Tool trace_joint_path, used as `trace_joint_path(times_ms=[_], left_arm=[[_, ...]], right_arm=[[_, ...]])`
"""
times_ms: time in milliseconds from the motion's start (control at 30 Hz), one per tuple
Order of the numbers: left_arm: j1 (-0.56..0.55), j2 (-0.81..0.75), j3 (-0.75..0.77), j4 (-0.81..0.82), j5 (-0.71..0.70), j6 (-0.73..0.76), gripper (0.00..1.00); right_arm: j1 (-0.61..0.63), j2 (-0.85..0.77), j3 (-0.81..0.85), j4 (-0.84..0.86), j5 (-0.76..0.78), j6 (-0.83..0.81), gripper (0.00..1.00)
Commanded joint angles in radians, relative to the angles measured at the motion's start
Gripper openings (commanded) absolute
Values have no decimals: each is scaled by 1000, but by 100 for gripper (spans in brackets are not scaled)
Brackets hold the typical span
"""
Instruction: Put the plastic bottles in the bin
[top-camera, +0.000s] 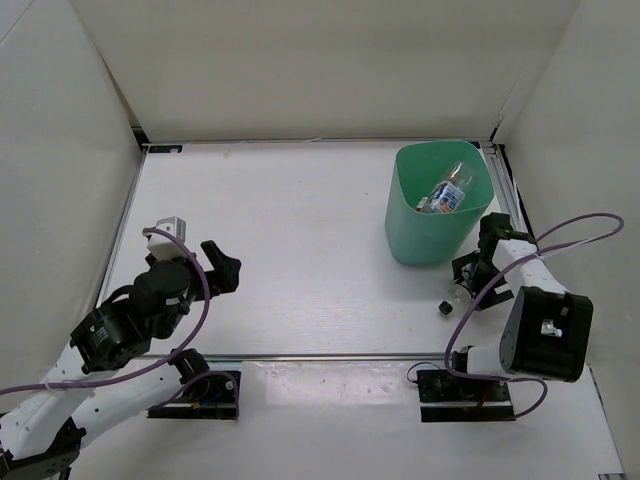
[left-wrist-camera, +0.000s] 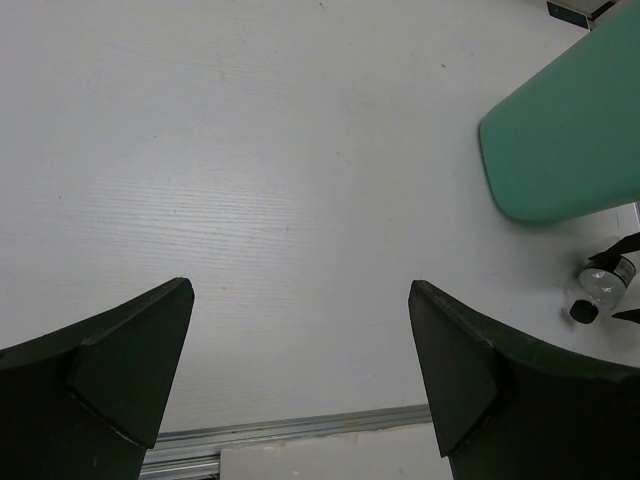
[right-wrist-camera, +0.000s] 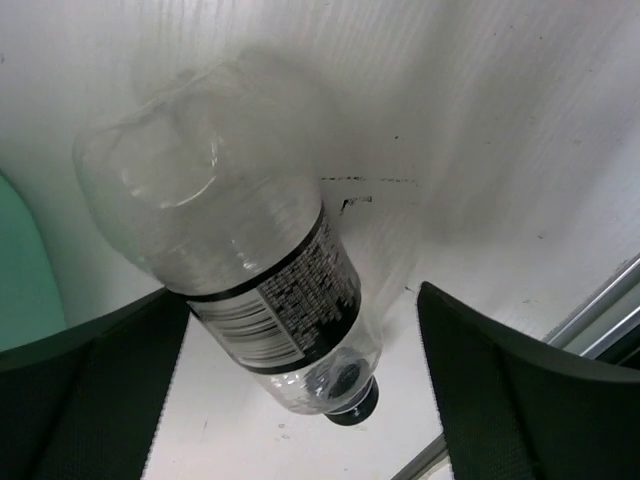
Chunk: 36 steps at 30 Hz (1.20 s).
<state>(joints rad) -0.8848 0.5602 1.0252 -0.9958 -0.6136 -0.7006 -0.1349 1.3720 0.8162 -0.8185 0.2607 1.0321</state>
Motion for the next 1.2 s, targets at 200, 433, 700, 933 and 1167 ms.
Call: trace_joint_path(times_ms=[200, 433, 700, 933, 1167], left_arm=[[0, 12, 27, -17, -14, -5, 100], [0, 3, -2, 14, -5, -14, 100], [0, 14, -37, 55, 17, -14, 100], [0, 35, -48, 74, 46, -5, 100], [0, 55, -48, 97, 55, 13, 100]], right_arm=[[-52, -47, -63, 4, -104, -30, 68], [-26, -209, -136, -74, -248, 3, 52], [90, -511, -183, -215, -566, 49, 30], [118, -570, 272, -365, -491, 40, 25], [118, -384, 741, -216, -324, -79, 24]])
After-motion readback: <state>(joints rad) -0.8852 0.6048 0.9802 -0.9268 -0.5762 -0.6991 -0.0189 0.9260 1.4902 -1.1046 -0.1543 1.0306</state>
